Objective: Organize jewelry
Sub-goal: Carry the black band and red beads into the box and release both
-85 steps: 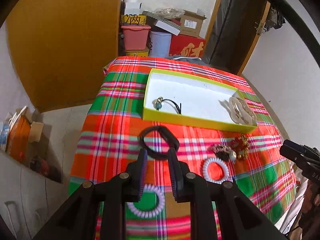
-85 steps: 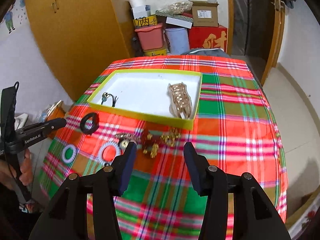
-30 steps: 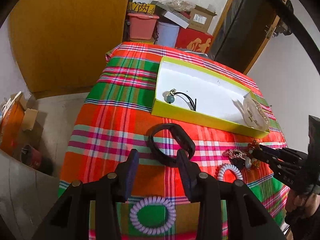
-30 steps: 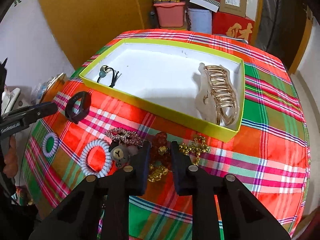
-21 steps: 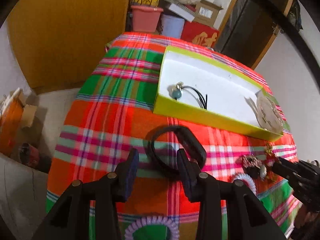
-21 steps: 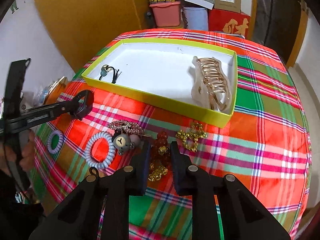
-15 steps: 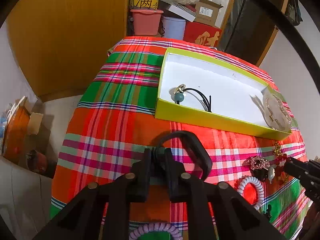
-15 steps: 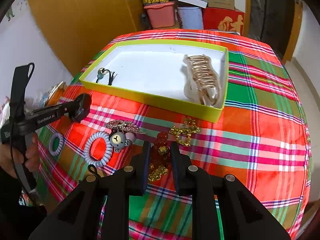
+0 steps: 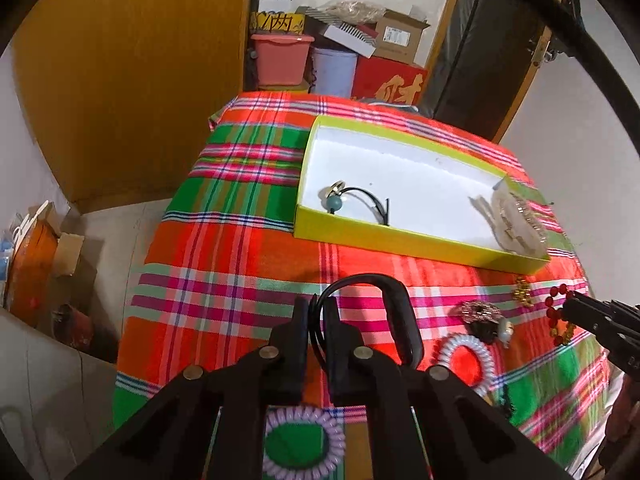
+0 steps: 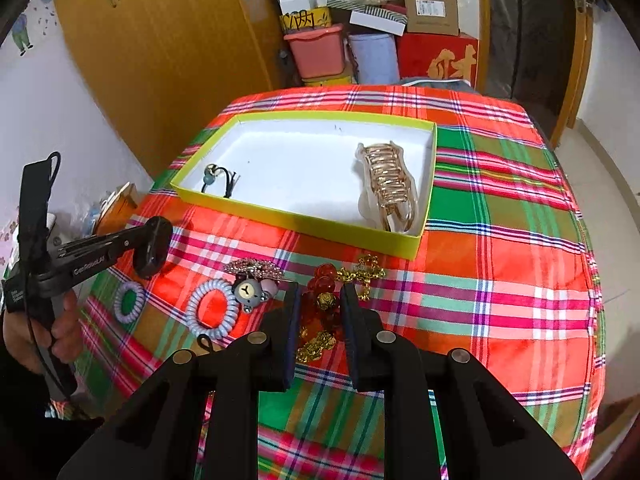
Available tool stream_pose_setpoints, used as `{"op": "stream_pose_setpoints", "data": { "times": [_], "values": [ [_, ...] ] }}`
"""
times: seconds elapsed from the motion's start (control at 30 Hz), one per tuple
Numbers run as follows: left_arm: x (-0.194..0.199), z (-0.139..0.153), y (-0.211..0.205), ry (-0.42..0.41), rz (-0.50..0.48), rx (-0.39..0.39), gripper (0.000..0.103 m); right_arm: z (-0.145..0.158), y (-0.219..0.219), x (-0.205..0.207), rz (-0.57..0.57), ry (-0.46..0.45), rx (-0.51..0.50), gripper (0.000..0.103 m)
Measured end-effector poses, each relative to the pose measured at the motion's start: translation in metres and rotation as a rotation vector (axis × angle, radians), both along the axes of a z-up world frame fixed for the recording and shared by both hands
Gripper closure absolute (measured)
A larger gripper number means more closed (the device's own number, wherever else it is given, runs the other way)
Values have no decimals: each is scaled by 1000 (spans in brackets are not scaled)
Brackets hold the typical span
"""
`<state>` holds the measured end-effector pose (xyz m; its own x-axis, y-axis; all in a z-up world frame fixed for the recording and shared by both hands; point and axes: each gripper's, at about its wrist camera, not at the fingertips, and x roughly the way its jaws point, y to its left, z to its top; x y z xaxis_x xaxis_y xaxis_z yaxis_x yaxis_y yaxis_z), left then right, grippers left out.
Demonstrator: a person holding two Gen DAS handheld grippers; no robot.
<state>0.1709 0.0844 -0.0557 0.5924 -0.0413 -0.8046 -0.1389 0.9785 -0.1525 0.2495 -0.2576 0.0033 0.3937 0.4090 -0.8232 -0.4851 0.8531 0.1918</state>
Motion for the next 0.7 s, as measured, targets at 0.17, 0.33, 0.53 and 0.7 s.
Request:
{"op": "stream_pose_setpoints", "data": {
  "times": [0.17, 0.33, 0.53, 0.7],
  "values": [
    [-11, 16, -4, -28, -13, -14, 96, 12, -2, -6, -2, -20, 19, 83],
    [-19, 28, -8, -54, -24, -23, 96, 21, -3, -12, -1, -37, 29, 83],
    [-20, 36, -11, -71, -36, -27, 96, 27, -1, -12, 2, -52, 32, 83],
    [-13, 39, -15, -72, -53, -23, 96, 31, 4, -7, 9, -63, 33, 83]
  ]
}}
